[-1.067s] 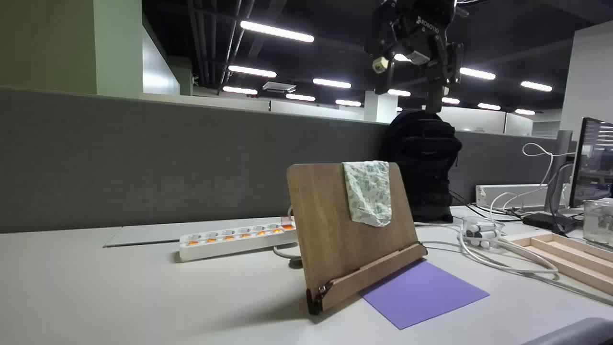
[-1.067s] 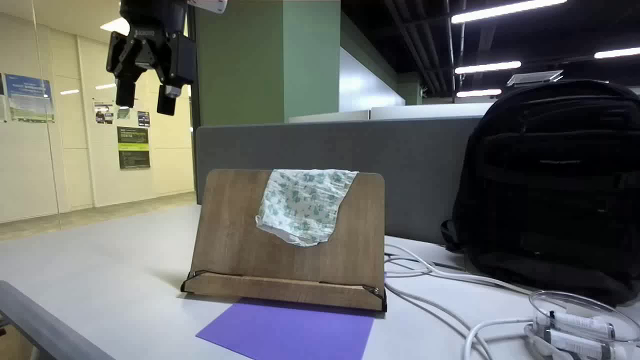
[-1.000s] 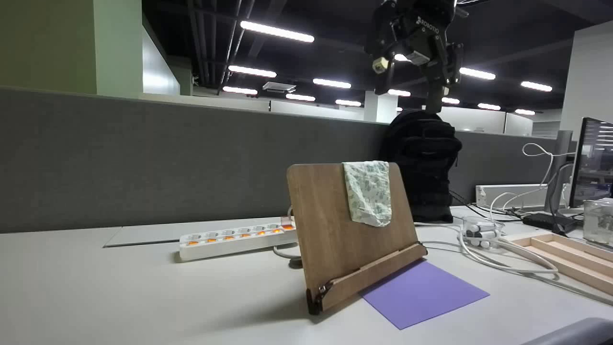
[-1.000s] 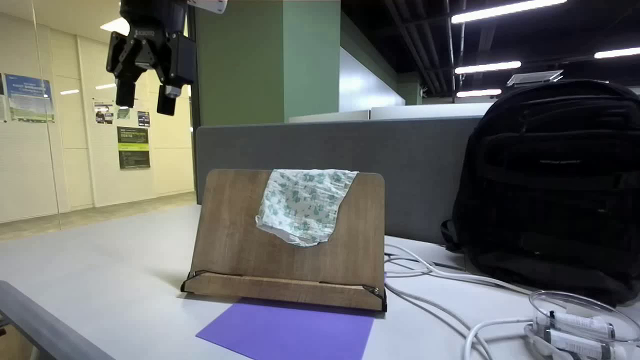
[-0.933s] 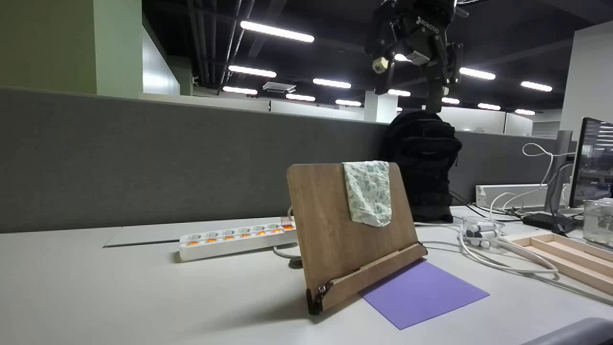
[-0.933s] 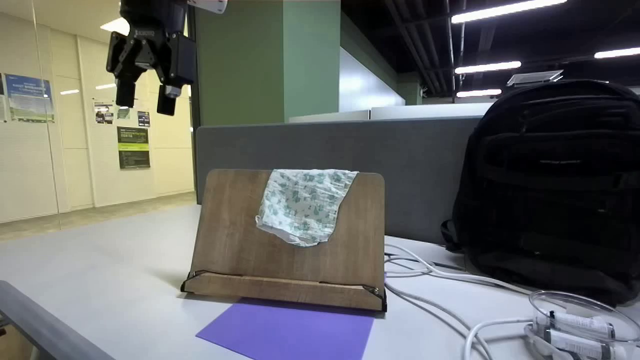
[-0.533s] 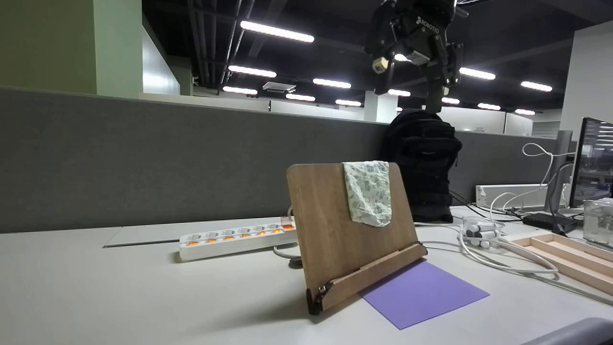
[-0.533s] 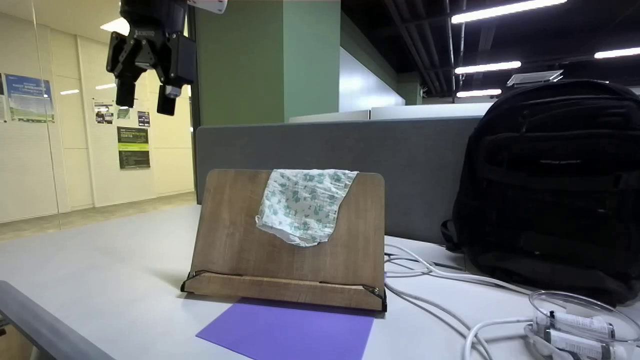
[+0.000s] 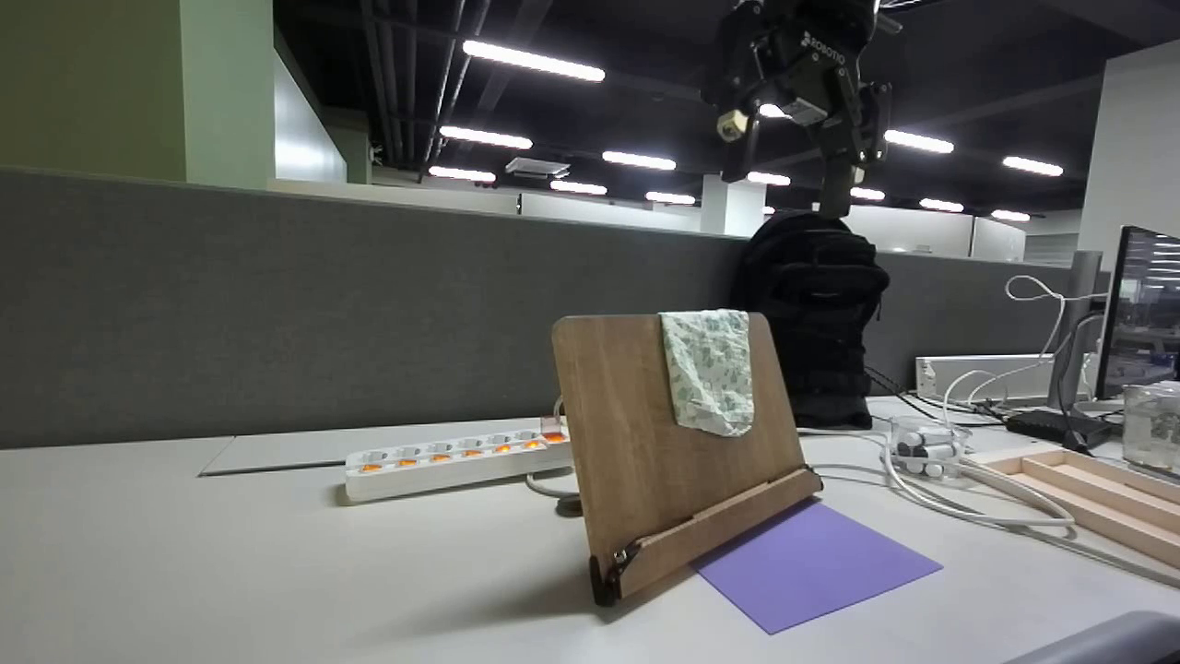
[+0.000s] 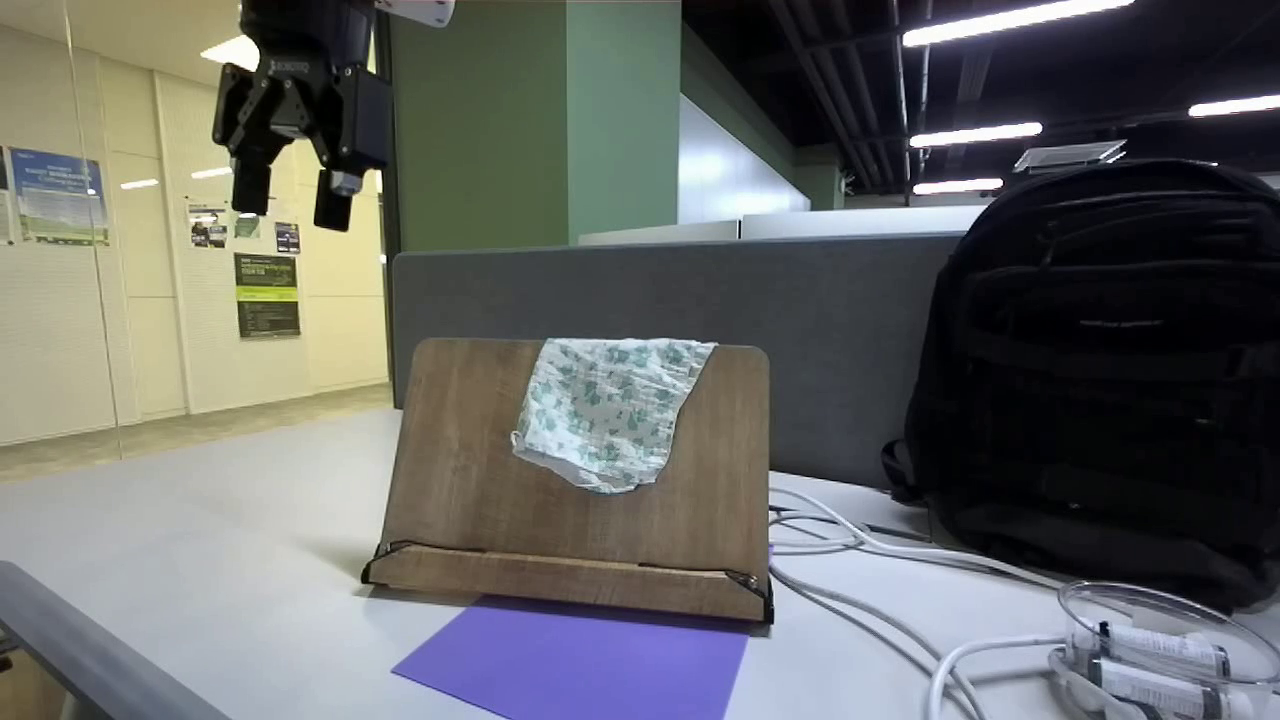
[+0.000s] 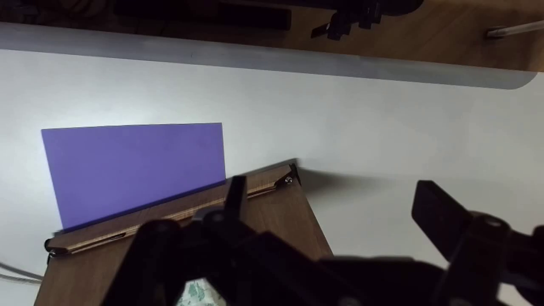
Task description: Put the cloth on the table
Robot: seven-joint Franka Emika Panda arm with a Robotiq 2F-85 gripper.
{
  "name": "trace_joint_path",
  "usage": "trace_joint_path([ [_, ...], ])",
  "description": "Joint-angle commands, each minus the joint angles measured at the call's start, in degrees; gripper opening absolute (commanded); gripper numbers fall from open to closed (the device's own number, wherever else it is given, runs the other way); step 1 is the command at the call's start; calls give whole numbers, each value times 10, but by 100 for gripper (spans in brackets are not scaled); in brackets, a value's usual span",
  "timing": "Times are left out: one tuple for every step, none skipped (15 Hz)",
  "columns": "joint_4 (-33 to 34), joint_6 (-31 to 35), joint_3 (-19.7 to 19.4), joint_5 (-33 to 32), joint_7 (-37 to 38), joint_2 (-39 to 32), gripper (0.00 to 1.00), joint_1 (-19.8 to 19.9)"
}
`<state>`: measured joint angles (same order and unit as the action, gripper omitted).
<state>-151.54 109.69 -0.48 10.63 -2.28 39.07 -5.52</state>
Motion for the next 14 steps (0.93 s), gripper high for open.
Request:
trace_joint_path([
  [4,22,8,-4,1,-13,100,11],
  [11,34,4,-5,-4,-30,100,13],
  [16,45,1,-7,-7,-44,100,15],
  [23,60,0,-11,-8,-65,100,19],
  [28,75,-2,-15,-10,-83,100,23],
  [36,90,-2,-23,-14,-109,100,27],
  [46,96,-3,-30,-20,-134,100,30],
  [55,107,-4,-37,-25,-159,100,33],
  [68,110,-6,-42,-33,-186,100,34],
  [81,120,-7,-50,-41,-212,100,37],
  [92,135,-5,-61,-41,-232,100,42],
  [108,152,-6,-71,-43,-253,100,47],
  [121,166,-6,-80,-41,-268,100,50],
  [133,180,-5,-92,-40,-283,100,53],
])
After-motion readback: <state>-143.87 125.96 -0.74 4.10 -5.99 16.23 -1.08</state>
